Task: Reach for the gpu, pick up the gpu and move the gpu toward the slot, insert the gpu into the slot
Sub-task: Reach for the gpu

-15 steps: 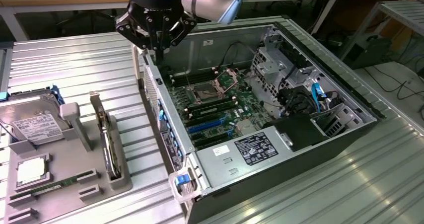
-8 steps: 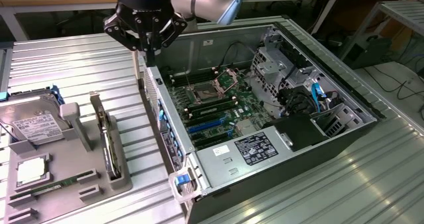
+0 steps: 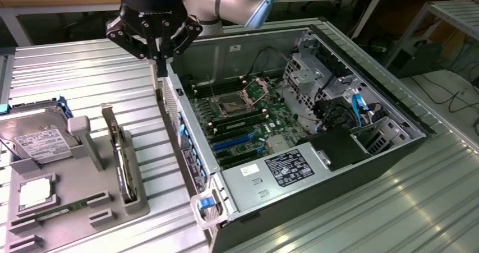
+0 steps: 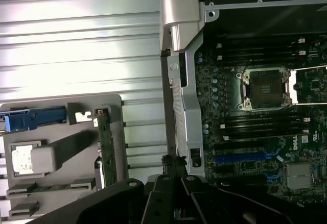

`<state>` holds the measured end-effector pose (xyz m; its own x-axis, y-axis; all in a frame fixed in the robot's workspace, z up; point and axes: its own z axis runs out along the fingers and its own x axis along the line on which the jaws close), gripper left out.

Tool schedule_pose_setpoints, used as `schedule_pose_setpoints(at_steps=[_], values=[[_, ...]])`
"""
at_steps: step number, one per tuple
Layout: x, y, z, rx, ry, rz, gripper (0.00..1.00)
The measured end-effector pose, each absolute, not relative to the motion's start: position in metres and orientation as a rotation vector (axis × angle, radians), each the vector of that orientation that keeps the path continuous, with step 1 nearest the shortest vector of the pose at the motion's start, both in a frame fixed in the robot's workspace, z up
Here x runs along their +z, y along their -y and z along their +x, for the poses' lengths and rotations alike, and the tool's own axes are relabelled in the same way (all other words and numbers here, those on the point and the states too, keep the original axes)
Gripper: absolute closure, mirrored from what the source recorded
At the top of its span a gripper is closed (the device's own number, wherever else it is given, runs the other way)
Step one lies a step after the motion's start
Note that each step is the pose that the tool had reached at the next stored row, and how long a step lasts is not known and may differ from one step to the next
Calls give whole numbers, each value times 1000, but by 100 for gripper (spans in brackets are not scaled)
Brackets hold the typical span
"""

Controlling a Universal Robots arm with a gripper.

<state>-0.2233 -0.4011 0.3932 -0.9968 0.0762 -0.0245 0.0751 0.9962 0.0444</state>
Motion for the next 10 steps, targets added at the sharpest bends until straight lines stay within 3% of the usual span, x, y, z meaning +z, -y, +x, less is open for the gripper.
schedule_pose_setpoints(at_steps=[10], values=[[393, 402, -244, 68, -3112, 118, 89]])
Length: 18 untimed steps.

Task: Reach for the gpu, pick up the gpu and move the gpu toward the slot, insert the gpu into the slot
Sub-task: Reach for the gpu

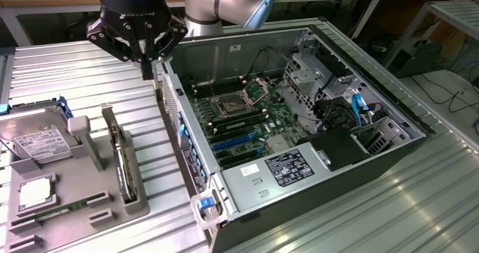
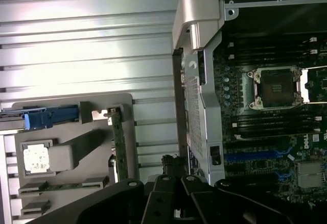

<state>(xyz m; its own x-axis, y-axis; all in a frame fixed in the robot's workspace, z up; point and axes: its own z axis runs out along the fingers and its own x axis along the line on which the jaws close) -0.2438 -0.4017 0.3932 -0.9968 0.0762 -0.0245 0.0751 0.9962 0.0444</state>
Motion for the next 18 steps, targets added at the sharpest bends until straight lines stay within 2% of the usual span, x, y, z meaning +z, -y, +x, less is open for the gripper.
schedule_pose_setpoints(at_steps=[18], values=[[393, 403, -281, 68, -3112, 118, 89]])
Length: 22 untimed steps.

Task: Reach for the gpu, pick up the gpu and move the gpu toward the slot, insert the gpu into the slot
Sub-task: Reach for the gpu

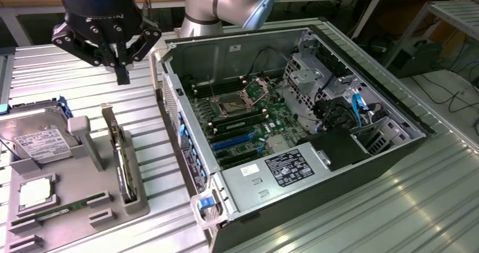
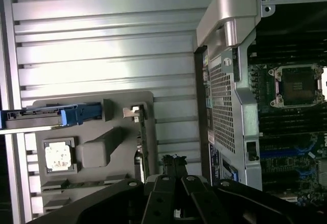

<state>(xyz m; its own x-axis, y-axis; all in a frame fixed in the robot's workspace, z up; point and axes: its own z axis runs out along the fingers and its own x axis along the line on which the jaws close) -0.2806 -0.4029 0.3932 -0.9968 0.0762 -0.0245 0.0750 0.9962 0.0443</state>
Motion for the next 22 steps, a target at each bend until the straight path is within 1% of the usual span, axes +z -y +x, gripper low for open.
schedule_pose_setpoints(at_steps=[19, 22], values=[[393, 406, -331, 68, -3112, 118, 89], [393, 406, -332, 68, -3112, 118, 89]])
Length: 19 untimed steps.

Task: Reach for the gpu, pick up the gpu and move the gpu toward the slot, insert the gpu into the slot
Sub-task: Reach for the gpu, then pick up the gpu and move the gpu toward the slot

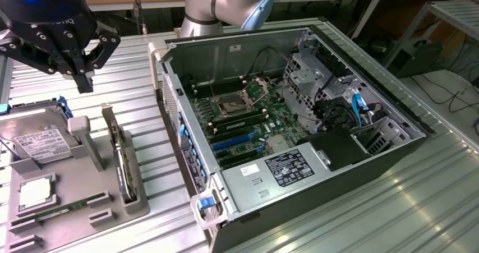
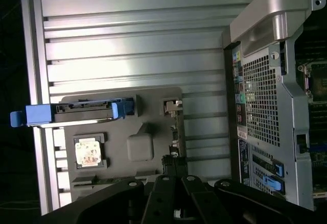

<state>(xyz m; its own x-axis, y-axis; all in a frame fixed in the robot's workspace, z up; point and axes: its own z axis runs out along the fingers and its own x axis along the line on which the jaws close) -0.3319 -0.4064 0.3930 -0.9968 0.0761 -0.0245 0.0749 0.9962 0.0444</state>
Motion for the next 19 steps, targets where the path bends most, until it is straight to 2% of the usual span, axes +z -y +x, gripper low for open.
schedule_pose_setpoints(at_steps=[11, 12, 13, 14, 16, 19], values=[[393, 406, -332, 68, -3112, 118, 89], [393, 406, -332, 68, -3112, 118, 83], [393, 406, -332, 68, -3113, 118, 70], [393, 406, -332, 68, -3113, 118, 52], [392, 410, -332, 66, -3114, 85, 28], [392, 413, -332, 67, -3115, 51, 28]])
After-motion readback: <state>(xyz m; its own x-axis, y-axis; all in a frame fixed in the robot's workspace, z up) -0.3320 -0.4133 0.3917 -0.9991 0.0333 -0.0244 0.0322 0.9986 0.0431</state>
